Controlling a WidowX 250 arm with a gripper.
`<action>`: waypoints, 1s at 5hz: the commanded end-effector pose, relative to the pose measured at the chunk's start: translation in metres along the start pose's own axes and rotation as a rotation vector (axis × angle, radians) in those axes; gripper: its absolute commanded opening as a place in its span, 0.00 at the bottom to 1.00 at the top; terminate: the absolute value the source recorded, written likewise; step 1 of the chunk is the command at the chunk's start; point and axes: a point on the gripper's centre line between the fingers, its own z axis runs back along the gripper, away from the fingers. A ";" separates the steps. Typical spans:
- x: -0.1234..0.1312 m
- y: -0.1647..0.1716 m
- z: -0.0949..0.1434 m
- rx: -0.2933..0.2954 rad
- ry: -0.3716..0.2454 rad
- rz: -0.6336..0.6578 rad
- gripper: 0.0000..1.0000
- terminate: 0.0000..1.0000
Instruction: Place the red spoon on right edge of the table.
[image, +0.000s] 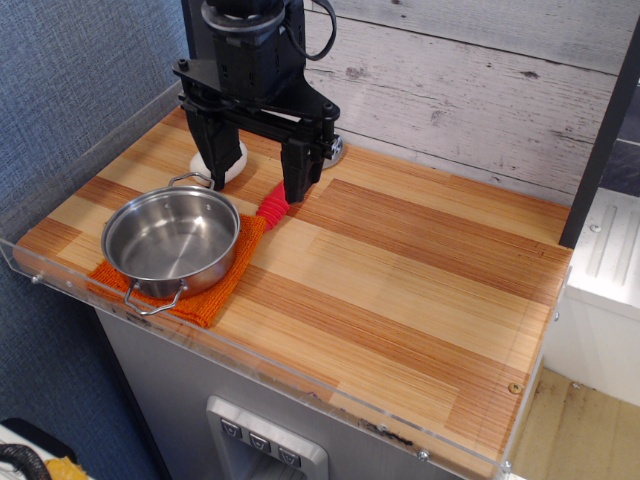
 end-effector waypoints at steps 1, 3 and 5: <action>0.000 0.000 0.000 0.000 0.000 0.000 1.00 0.00; 0.033 0.037 -0.035 -0.051 -0.043 0.069 1.00 0.00; 0.057 0.070 -0.058 -0.078 -0.125 0.161 1.00 0.00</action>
